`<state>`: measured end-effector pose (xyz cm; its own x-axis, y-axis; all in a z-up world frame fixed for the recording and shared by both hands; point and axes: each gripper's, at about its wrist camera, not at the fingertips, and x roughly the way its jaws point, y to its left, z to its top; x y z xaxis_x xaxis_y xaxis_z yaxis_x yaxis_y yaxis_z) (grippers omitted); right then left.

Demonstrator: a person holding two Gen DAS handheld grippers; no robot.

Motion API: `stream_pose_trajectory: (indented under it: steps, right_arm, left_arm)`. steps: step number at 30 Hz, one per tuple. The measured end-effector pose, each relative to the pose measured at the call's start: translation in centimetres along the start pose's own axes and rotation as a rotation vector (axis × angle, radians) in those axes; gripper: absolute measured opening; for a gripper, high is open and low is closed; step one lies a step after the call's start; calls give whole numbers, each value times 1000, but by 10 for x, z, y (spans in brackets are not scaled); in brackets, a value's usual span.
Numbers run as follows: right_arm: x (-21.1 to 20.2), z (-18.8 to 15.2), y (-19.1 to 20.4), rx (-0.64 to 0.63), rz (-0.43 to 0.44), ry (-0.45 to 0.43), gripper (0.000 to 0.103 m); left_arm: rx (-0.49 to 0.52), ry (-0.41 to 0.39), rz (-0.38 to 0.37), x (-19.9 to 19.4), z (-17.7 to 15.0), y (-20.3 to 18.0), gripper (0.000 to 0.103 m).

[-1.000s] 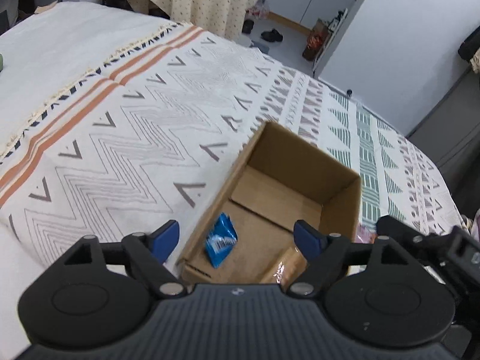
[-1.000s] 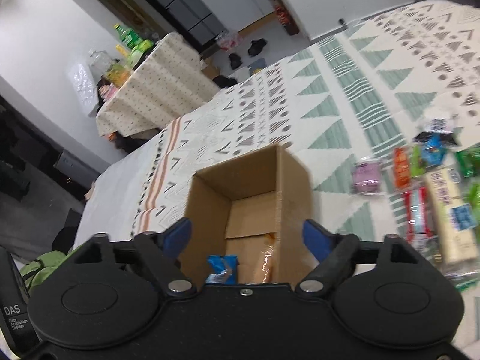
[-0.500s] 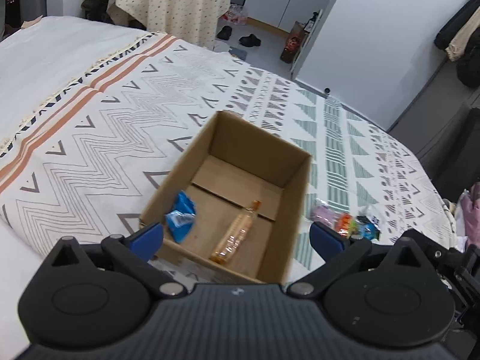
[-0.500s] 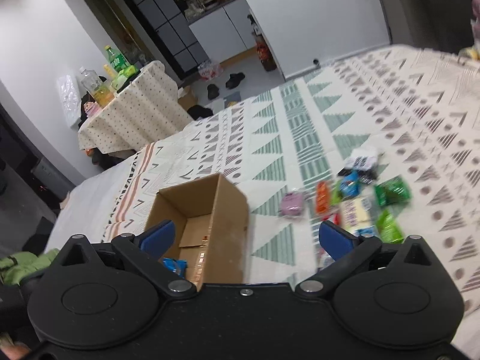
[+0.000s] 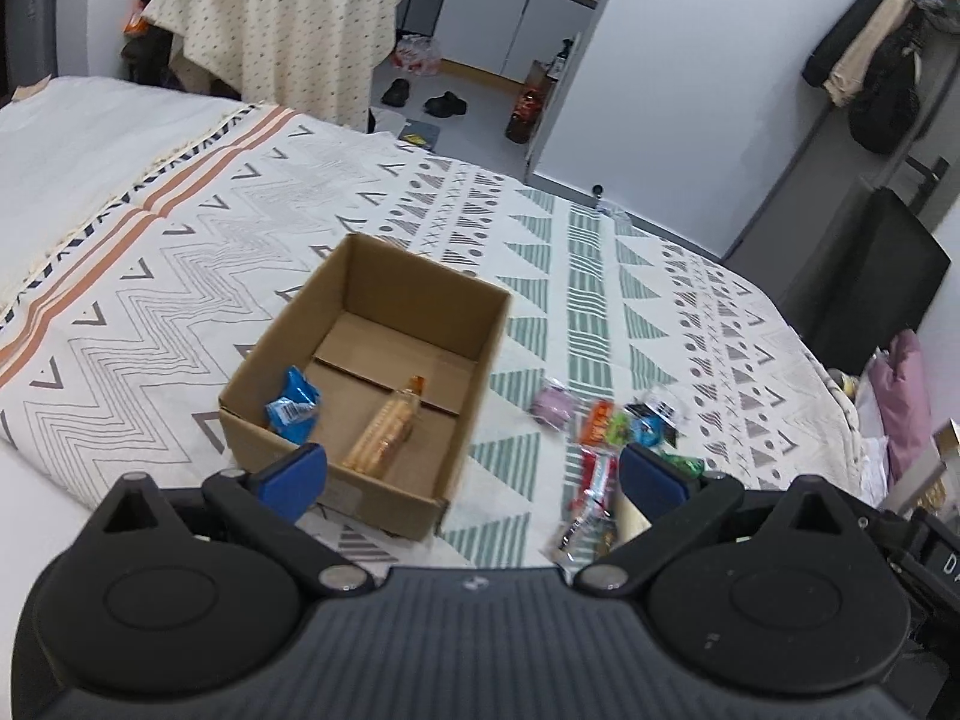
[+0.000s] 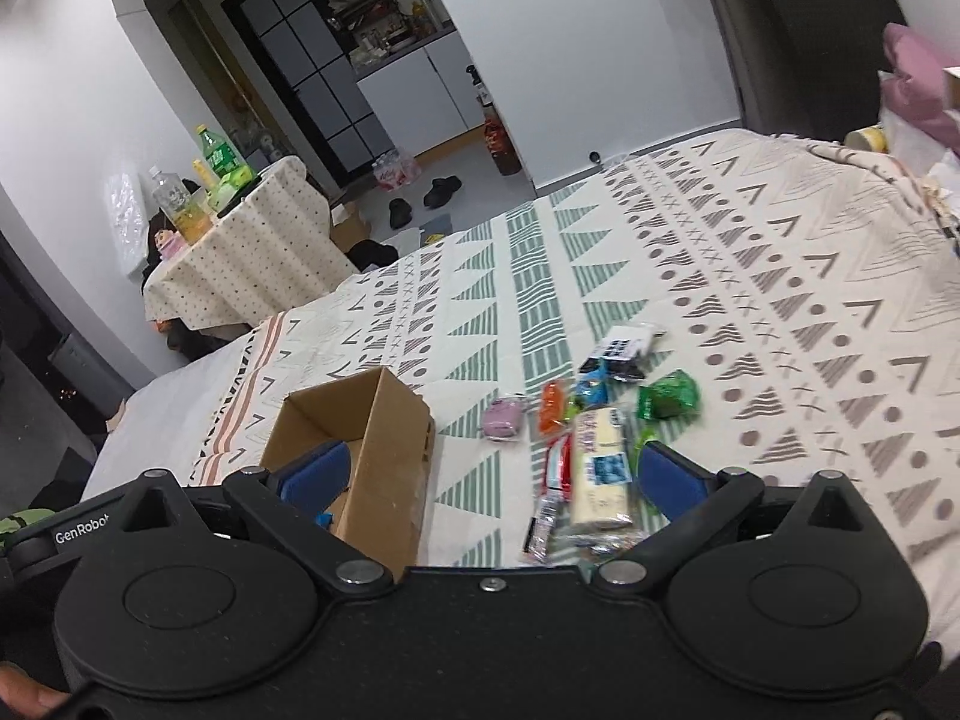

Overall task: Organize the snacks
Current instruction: 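Move both tools back to the pile and grasp the white cake bar with the left gripper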

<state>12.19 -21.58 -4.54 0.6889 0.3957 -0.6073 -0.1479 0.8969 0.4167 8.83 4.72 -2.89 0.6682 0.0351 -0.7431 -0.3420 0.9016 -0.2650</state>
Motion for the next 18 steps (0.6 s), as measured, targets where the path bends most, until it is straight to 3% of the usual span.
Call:
stream_pose_trajectory:
  steps: [10,18]
  right_arm:
    - [-49,-1,-25,-7,4,-53,103]
    - [-61,-4,-49,-10,-7,-46,103]
  left_arm:
    - [22,-5,15,-30,-26,-29,103]
    - [40,24,20,-31,-38,-44,103]
